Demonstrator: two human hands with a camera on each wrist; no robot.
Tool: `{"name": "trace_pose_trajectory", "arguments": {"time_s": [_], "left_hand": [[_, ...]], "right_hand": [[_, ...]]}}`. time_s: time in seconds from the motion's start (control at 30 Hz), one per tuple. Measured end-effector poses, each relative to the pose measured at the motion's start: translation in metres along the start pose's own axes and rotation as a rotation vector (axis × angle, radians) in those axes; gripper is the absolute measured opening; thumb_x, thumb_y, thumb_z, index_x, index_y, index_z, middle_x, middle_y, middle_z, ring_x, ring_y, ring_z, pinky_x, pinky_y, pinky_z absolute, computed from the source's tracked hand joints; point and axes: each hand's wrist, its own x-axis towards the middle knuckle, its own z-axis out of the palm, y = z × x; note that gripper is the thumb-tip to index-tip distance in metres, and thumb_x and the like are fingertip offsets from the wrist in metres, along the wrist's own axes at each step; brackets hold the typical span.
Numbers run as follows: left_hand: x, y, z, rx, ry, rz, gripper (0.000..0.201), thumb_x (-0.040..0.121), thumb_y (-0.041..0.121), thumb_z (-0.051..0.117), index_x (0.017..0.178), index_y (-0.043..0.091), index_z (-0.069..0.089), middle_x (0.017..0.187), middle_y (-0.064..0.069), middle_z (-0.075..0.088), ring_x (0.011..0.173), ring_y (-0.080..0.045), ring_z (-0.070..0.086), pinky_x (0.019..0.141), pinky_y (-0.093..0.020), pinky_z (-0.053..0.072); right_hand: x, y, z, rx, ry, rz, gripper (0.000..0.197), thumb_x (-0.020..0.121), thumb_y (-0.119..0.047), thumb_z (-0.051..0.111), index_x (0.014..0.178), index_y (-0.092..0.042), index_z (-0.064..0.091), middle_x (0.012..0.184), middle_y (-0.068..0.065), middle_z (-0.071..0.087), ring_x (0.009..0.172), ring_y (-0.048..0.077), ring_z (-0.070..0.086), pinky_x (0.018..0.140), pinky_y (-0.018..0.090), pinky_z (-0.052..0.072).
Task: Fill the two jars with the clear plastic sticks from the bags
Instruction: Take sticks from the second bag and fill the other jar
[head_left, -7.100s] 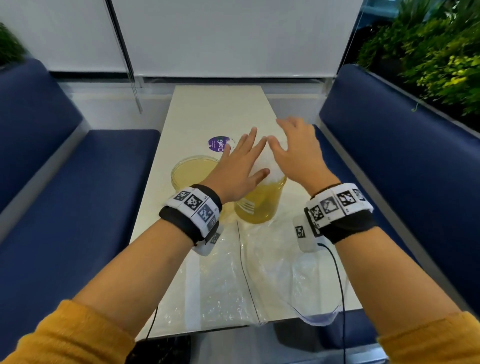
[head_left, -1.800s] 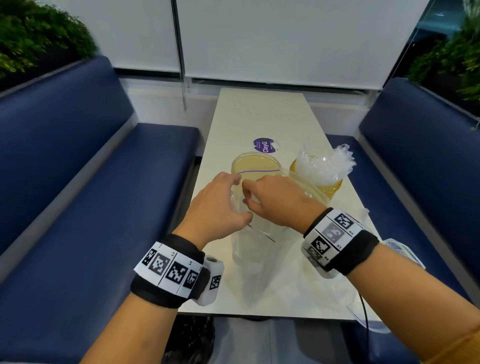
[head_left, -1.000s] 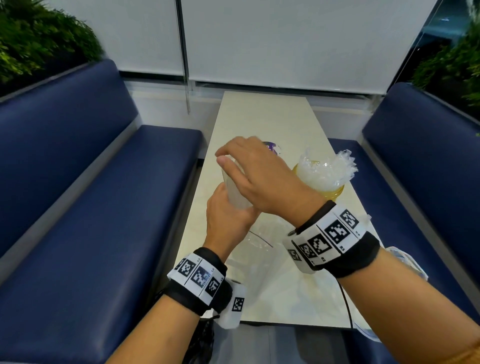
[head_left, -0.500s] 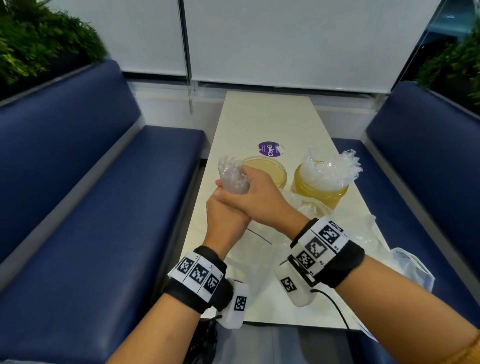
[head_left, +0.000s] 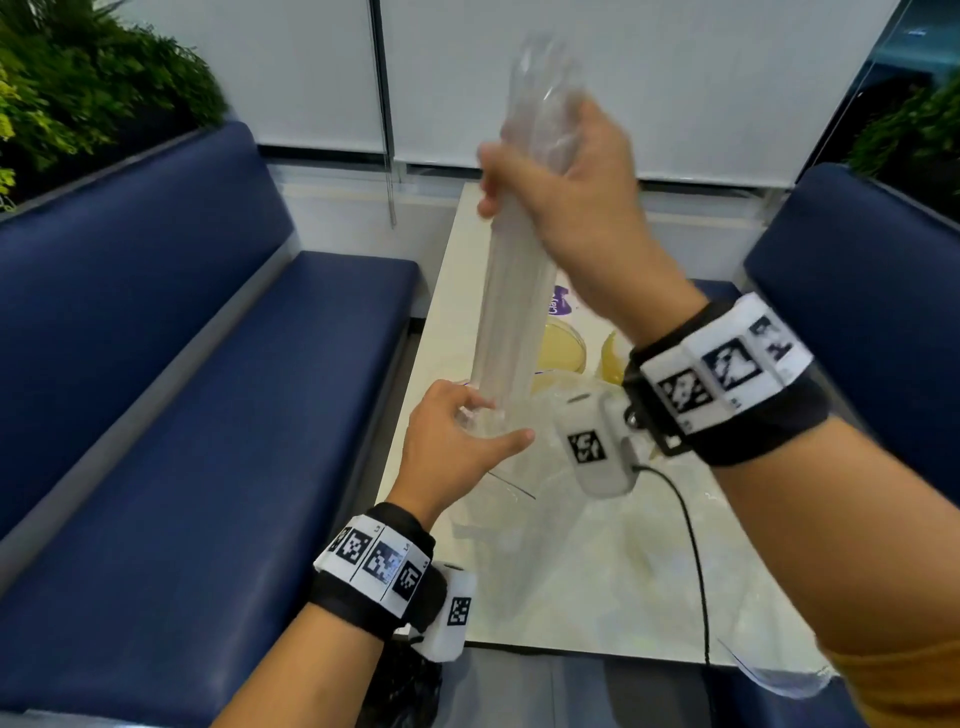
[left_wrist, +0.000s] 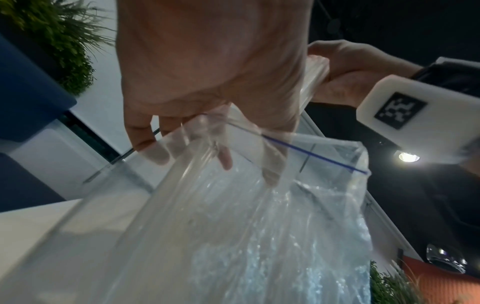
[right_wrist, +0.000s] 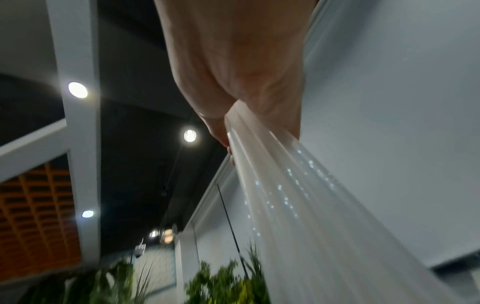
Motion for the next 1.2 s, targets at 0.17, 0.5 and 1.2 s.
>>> {"name": "trace_pose_trajectory", "arguments": {"time_s": [0.17, 0.5, 1.2], "left_hand": [[0.0, -0.01, -0.017, 0.05, 0.024, -0.011, 0.039, 0.065, 0.043, 0.092, 0.096, 0.031, 0.072, 0.106, 0.015, 0.059, 0.094, -0.002, 0.058, 0.083, -0.025, 0.051], [0.008, -0.024, -0.043, 0.102, 0.06, -0.04, 0.041, 0.067, 0.042, 0.092, 0.099, 0.027, 0.072, 0.106, 0.012, 0.062, 0.092, 0.004, 0.062, 0.07, -0.007, 0.045], [0.012, -0.008, -0.037, -0.095, 0.043, -0.022, 0.032, 0.095, -0.001, 0.049, 0.104, 0.021, 0.071, 0.111, -0.005, 0.061, 0.098, -0.017, 0.072, 0.07, -0.046, 0.06]], "right_hand": [[0.045, -0.009, -0.028, 0.05, 0.107, -0.116, 0.026, 0.09, -0.012, 0.068, 0.103, 0.0, 0.049, 0.078, 0.01, 0.063, 0.066, 0.023, 0.067, 0.065, 0.037, 0.059], [0.058, 0.109, -0.03, -0.179, 0.023, 0.166, 0.023, 0.088, -0.021, 0.072, 0.097, -0.021, 0.051, 0.1, 0.008, 0.065, 0.083, 0.018, 0.069, 0.074, 0.024, 0.054], [-0.002, 0.122, -0.028, -0.692, 0.025, -0.059, 0.025, 0.087, -0.036, 0.07, 0.105, -0.019, 0.066, 0.099, -0.003, 0.064, 0.094, 0.014, 0.06, 0.082, 0.028, 0.046]]}}
